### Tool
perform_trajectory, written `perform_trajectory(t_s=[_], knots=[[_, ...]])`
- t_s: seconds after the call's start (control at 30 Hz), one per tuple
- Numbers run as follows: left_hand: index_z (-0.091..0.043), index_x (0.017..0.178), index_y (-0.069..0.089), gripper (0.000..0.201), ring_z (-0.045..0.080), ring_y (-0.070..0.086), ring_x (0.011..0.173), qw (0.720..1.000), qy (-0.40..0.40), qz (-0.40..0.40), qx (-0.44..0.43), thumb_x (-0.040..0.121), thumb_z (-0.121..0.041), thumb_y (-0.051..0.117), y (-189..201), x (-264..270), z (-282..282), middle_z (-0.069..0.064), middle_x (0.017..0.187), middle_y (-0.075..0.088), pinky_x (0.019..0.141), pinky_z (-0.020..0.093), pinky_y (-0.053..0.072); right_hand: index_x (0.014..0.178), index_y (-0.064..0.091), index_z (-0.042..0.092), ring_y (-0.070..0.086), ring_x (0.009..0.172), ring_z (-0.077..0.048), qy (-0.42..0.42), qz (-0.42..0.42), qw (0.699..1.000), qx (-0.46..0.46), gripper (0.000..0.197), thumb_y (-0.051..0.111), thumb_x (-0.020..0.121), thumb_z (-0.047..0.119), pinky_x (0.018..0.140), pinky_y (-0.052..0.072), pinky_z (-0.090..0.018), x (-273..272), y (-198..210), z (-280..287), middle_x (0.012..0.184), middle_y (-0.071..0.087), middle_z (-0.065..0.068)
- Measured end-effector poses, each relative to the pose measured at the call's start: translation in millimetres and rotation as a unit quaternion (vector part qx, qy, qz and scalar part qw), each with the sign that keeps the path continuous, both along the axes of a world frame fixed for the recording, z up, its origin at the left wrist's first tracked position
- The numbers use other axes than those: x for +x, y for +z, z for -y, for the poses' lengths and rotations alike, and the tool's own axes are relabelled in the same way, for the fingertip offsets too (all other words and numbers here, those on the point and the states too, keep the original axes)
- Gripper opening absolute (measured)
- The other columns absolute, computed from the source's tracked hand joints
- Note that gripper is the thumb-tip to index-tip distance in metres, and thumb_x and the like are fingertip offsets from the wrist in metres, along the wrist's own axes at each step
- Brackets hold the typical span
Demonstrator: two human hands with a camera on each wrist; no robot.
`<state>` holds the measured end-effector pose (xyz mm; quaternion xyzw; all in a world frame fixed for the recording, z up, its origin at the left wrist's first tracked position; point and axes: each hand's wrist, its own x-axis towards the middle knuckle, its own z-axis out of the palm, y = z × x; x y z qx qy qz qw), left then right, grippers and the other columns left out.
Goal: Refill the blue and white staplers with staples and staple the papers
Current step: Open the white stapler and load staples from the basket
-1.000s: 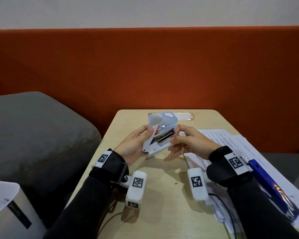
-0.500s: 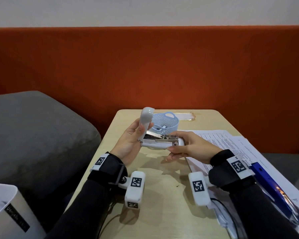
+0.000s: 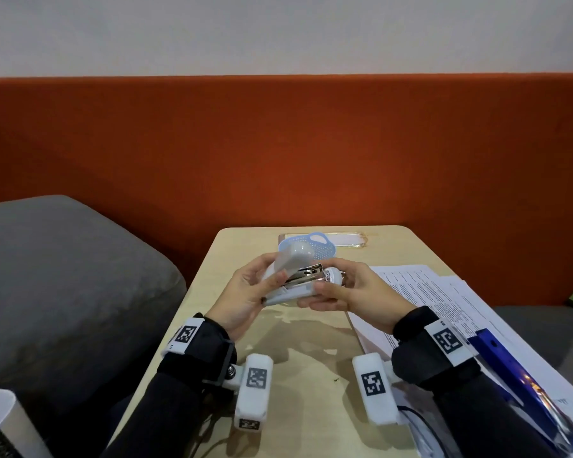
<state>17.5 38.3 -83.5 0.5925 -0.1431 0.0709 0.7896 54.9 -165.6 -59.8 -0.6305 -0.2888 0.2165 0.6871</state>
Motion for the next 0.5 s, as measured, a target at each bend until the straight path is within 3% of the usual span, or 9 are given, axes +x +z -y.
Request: perform_trajectory(t_s=[0.13, 0.2, 0.27, 0.37, 0.43, 0.5], knots=[[-0.011, 0.115, 0.066, 0.060, 0.022, 0.064, 0.094, 0.999, -0.002, -0.020, 0.049, 0.065, -0.038, 0.085, -2.7, -1.3, -0.6, 0.010, 0.107, 0.070, 0.081, 0.027, 0.052, 0.125, 0.055, 0.006, 0.069, 0.101, -0.043, 0.038, -0.025, 0.998, 0.040, 0.044, 0.068, 0.083, 0.008, 0.083, 0.057, -0.031, -6.4, 4.7, 1.2, 0.112, 0.068, -0.031], [-0.010, 0.115, 0.065, 0.053, 0.023, 0.063, 0.096, 0.998, -0.009, -0.026, 0.055, 0.069, -0.031, 0.081, -0.5, -3.5, -1.9, 0.010, 0.108, 0.070, 0.083, 0.029, 0.052, 0.121, 0.057, 0.003, 0.069, 0.100, -0.044, 0.038, -0.042, 0.997, 0.061, 0.043, 0.069, 0.082, 0.017, 0.083, 0.057, -0.029, -9.1, 7.7, -0.8, 0.110, 0.068, -0.030], [-0.010, 0.113, 0.067, 0.054, 0.023, 0.065, 0.099, 0.997, -0.025, -0.035, 0.058, 0.068, -0.035, 0.083, 2.0, -5.5, -1.7, 0.009, 0.111, 0.069, 0.087, 0.032, 0.053, 0.113, 0.058, -0.004, 0.069, 0.095, -0.048, 0.009, -0.046, 0.997, 0.065, 0.050, 0.070, 0.079, 0.032, 0.080, 0.058, -0.028, -9.6, 9.8, -3.1, 0.105, 0.069, -0.025], [-0.008, 0.108, 0.068, 0.046, 0.023, 0.064, 0.102, 0.997, -0.027, -0.054, 0.053, 0.074, -0.037, 0.079, 4.8, -7.6, -0.3, 0.010, 0.112, 0.068, 0.091, 0.033, 0.051, 0.098, 0.063, 0.003, 0.069, 0.089, -0.050, -0.014, -0.026, 0.997, 0.069, 0.050, 0.078, 0.072, 0.043, 0.078, 0.059, -0.028, -7.1, 8.5, -4.0, 0.100, 0.069, -0.024], [-0.011, 0.106, 0.068, 0.033, 0.022, 0.062, 0.102, 0.995, -0.023, -0.063, 0.067, 0.080, -0.030, 0.070, 5.0, -8.9, -0.4, 0.006, 0.110, 0.067, 0.092, 0.034, 0.049, 0.102, 0.064, 0.003, 0.070, 0.090, -0.045, -0.010, -0.015, 0.996, 0.083, 0.050, 0.083, 0.072, 0.037, 0.078, 0.058, -0.029, -4.9, 6.0, -3.8, 0.101, 0.068, -0.025], [-0.017, 0.102, 0.069, 0.030, 0.018, 0.062, 0.098, 0.993, -0.029, -0.072, 0.083, 0.076, -0.032, 0.073, 5.0, -10.1, -1.1, 0.000, 0.108, 0.067, 0.096, 0.040, 0.046, 0.111, 0.062, 0.002, 0.069, 0.092, -0.034, -0.018, -0.007, 0.995, 0.099, 0.046, 0.081, 0.075, 0.023, 0.077, 0.057, -0.028, -2.1, 3.4, -5.3, 0.101, 0.066, -0.021]])
